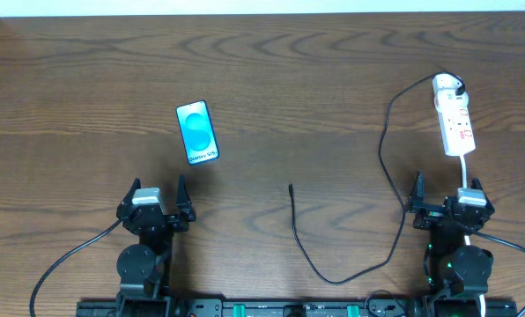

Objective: Plug charger to phone and switch on socket

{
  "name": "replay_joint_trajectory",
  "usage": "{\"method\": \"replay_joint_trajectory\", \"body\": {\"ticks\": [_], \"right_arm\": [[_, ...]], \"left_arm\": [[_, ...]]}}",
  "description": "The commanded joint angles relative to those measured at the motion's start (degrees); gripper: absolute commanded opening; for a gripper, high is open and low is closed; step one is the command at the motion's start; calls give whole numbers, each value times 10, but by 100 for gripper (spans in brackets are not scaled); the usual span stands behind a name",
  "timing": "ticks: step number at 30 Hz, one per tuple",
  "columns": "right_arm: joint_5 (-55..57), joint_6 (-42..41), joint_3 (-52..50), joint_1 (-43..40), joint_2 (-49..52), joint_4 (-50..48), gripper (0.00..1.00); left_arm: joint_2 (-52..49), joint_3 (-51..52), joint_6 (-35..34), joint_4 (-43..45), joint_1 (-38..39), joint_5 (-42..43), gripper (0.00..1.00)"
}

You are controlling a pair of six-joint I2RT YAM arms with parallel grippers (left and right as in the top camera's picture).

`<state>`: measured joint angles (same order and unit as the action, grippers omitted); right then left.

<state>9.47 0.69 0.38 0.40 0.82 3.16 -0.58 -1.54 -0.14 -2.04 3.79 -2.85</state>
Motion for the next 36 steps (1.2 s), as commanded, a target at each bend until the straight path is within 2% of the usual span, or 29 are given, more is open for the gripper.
{"method": "replay_joint_trajectory", "body": {"ticks": [1,36], "right_arm": [[1,7,-1,4,-3,2,99],[1,7,-1,4,-3,2,99]], "left_arm": [[3,13,3,-20,-3,1,84],[3,13,3,-20,-3,1,83]]}}
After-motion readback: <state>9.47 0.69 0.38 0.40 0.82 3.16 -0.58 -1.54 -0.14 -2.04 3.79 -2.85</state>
